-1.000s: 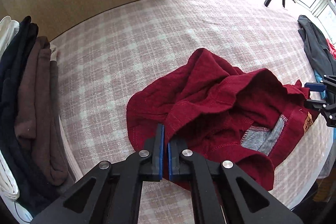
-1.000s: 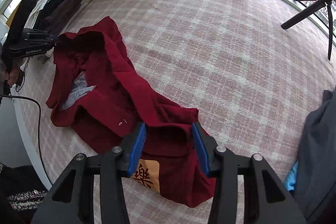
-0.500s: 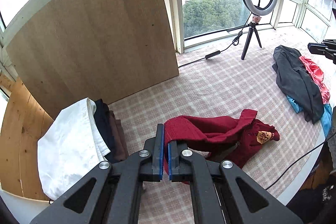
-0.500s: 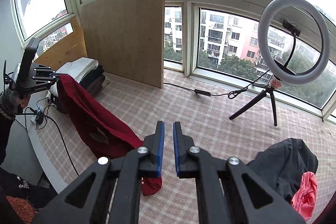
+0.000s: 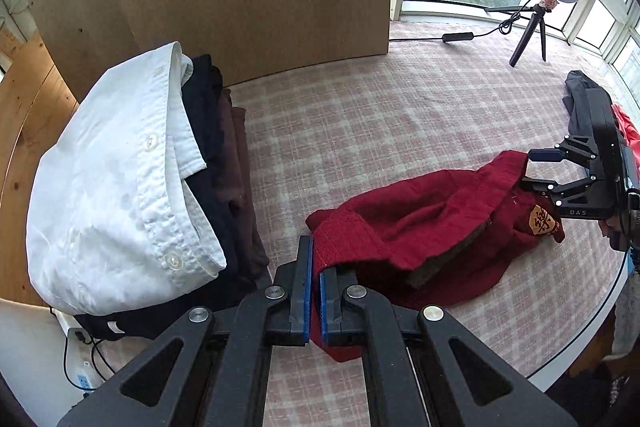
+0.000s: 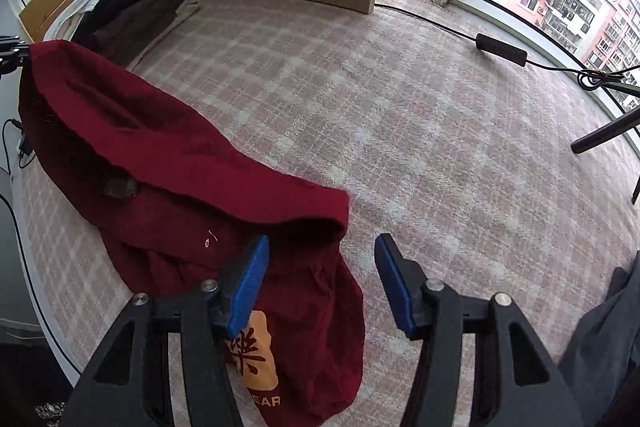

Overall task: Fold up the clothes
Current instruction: 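Grasp one edge of the dark-red garment with the left gripper while the right gripper grasps another, then lift and stretch the dark-red garment between both grippers, then lower it flat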

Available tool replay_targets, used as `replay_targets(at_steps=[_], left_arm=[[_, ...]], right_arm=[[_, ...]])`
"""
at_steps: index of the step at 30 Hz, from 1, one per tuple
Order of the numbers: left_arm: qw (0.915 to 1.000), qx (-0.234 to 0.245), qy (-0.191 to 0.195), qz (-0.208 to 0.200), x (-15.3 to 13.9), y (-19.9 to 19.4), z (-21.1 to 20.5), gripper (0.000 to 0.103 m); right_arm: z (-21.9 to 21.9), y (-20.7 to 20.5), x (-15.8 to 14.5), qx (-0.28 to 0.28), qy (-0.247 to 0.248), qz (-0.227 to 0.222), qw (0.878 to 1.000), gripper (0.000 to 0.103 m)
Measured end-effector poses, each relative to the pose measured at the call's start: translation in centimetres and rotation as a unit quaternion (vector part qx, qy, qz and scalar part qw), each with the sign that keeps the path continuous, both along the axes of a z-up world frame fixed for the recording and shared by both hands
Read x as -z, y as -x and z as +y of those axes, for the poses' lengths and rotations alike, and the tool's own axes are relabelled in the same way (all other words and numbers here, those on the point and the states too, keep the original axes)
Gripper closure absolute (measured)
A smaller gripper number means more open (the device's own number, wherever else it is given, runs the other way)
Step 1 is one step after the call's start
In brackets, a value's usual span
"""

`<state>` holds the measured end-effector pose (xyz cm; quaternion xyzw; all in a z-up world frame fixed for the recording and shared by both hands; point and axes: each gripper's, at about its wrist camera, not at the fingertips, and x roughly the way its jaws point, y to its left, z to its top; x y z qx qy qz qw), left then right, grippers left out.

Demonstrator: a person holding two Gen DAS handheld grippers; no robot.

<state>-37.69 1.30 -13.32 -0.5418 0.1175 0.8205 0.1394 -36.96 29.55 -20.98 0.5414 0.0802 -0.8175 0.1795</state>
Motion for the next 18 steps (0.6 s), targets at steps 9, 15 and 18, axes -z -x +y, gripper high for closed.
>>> replay_targets(at_steps=[9,15,18], left_arm=[[0.9997,0.005,0.012,-0.020,1.9,1.4,-0.1,0.101],[0.9990,0.038,-0.015,-0.019,1.1,0.9,0.8,0.100],[0.9965,0.076,-0.022,-0.026,1.7,0.5,3.1,0.094]], right_arm=[[2.3,1.9,-3.7,0.045,0.124,-0.010,0.991,0.100],[7.8,-4.0,-16.0,0.077,0.139,0.099,0.982,0.100],[9.4,-7.5,-17.6,0.096,0.102,0.110,0.984,0.100]])
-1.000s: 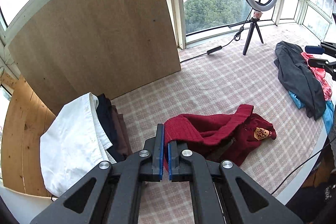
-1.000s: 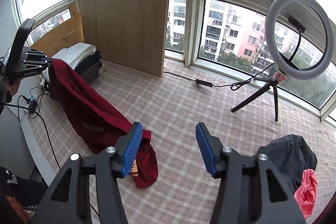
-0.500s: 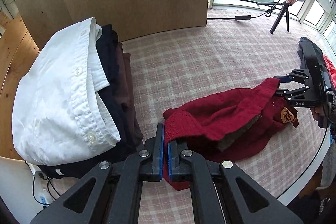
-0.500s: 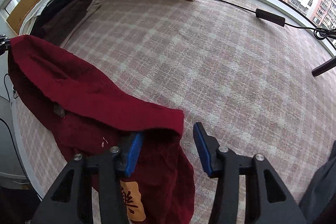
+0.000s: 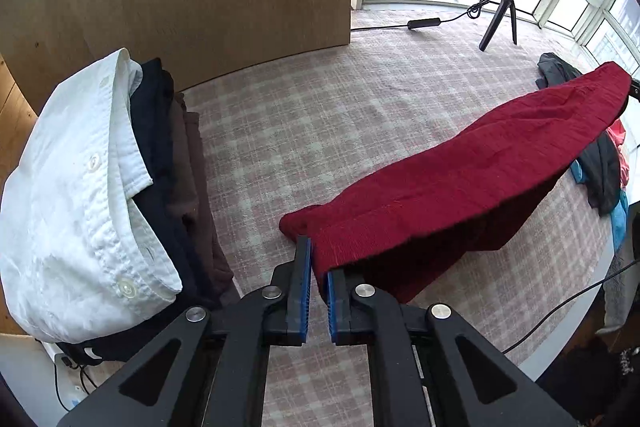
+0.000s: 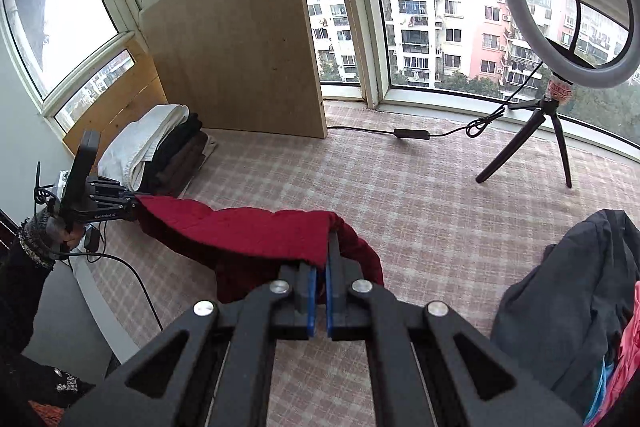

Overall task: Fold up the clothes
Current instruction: 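Lift and stretch the dark-red garment between both grippers, then lower it flat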

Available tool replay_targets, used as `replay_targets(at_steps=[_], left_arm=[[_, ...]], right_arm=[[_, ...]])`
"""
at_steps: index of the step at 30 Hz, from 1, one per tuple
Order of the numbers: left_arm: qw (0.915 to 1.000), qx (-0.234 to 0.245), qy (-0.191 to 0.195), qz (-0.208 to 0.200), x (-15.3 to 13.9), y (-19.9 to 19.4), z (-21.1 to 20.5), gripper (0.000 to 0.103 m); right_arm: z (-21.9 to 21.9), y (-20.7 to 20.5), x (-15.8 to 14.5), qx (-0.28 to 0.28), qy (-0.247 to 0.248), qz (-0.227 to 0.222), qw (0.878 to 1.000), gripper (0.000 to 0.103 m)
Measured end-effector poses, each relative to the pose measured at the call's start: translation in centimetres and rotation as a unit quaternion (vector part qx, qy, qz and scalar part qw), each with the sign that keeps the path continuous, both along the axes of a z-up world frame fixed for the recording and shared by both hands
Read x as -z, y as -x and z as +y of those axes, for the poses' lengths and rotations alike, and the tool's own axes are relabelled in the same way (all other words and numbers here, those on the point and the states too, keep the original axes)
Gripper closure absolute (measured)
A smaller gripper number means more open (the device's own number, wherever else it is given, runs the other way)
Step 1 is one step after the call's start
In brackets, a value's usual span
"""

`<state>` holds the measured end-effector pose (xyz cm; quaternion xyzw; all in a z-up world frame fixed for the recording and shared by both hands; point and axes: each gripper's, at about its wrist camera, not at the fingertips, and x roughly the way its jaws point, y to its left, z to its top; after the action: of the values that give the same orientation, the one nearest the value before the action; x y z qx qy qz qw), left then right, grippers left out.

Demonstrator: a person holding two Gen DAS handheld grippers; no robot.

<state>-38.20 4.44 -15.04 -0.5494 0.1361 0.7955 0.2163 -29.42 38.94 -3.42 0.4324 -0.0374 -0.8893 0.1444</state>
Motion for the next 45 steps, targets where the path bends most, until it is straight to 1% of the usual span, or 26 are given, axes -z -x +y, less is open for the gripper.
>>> replay_targets(at_steps=[1,3,4,6,7,9,11,14,15,16,17,19,22,24,27,29,30,32,33,35,38,40,41,43,45], left_arm=[[0.9999,0.011,0.006,-0.001,0.5,-0.1,0.9,0.093],[0.9994,0.026,0.021,-0.007,2.1,-0.2,2.9,0.092],[0.9990,0.035,0.023,-0.016,3.0,-0.2,3.7,0.092],[0.9980,0.044,0.030,-0.035,4.9,-0.2,5.1,0.085],[0.9973,0.048,0.038,-0.042,5.9,-0.3,5.7,0.085],[0.9959,0.048,0.061,-0.046,7.5,-0.4,6.3,0.084],[0.9946,0.041,0.079,-0.053,9.0,-0.3,6.7,0.082],[0.9950,0.021,0.055,-0.080,10.4,-0.4,6.2,0.082],[0.9950,0.016,0.048,-0.086,10.7,-0.5,6.0,0.083],[0.9948,0.011,0.037,-0.094,10.9,-0.5,5.9,0.096],[0.9946,0.008,0.027,-0.100,10.6,-0.4,5.7,0.101],[0.9960,0.007,0.031,-0.084,8.5,-0.5,5.4,0.101],[0.9986,0.025,0.023,-0.041,2.1,-1.2,4.5,0.101],[0.9993,0.031,0.020,-0.003,-3.2,-2.3,3.3,0.101],[0.9985,0.034,0.003,0.042,-10.4,-4.3,1.2,0.100],[0.9972,0.040,-0.012,0.061,-14.3,-6.2,0.2,0.100],[0.9964,0.047,-0.014,0.070,-15.8,-7.4,0.0,0.100],[0.9952,0.055,-0.010,0.080,-17.9,-9.5,-0.5,0.100],[0.9952,0.058,-0.012,0.077,-18.6,-10.4,-0.8,0.100],[0.9954,0.065,-0.018,0.068,-19.6,-12.0,-1.2,0.100],[0.9967,0.072,-0.016,0.032,-18.4,-12.3,-1.1,0.100],[0.9973,0.071,-0.014,0.007,-16.5,-10.8,-0.3,0.100],[0.9975,0.067,-0.018,-0.011,-15.3,-9.4,0.0,0.100],[0.9966,0.056,-0.021,-0.057,-11.4,-5.9,0.8,0.100],[0.9931,0.044,-0.013,-0.108,-6.0,-1.6,2.1,0.100]], right_arm=[[0.7,-0.8,0.6,0.012,-0.009,-0.008,1.000,0.100],[2.0,-1.9,2.5,0.035,0.001,-0.034,0.999,0.100],[2.7,-2.3,3.8,0.047,0.002,-0.048,0.998,0.100],[4.2,-2.8,6.6,0.067,0.007,-0.074,0.995,0.100],[4.8,-2.9,7.7,0.075,0.012,-0.085,0.993,0.100],[5.6,-3.1,9.1,0.085,0.016,-0.094,0.992,0.100],[6.4,-3.2,9.7,0.095,0.025,-0.095,0.991,0.100],[7.0,-2.7,10.0,0.101,0.038,-0.092,0.990,0.100],[6.9,-2.5,10.1,0.099,0.036,-0.093,0.990,0.100],[6.8,-2.3,10.2,0.097,0.033,-0.094,0.990,0.100],[6.7,-2.1,10.2,0.095,0.032,-0.095,0.990,0.100],[6.6,-1.9,9.3,0.089,0.036,-0.088,0.991,0.100],[6.4,-2.5,5.2,0.079,0.048,-0.048,0.995,0.100],[6.2,-3.9,1.5,0.073,0.044,-0.011,0.996,0.100],[5.7,-7.1,-3.4,0.060,0.042,0.038,0.997,0.100],[5.1,-9.8,-6.1,0.055,0.036,0.068,0.996,0.100],[4.7,-11.2,-7.4,0.054,0.031,0.083,0.995,0.100],[4.2,-13.8,-9.2,0.052,0.033,0.102,0.993,0.100],[4.0,-15.2,-10.0,0.052,0.035,0.111,0.992,0.100],[3.8,-17.1,-10.7,0.059,0.034,0.119,0.991,0.100],[4.5,-17.4,-9.7,0.064,0.053,0.098,0.992,0.100],[5.3,-15.7,-7.7,0.068,0.062,0.074,0.993,0.100],[5.7,-14.5,-6.4,0.069,0.067,0.060,0.994,0.100],[6.4,-10.8,-3.1,0.075,0.066,0.019,0.995,0.100],[7.3,-5.2,1.6,0.079,0.059,-0.045,0.994,0.100]])
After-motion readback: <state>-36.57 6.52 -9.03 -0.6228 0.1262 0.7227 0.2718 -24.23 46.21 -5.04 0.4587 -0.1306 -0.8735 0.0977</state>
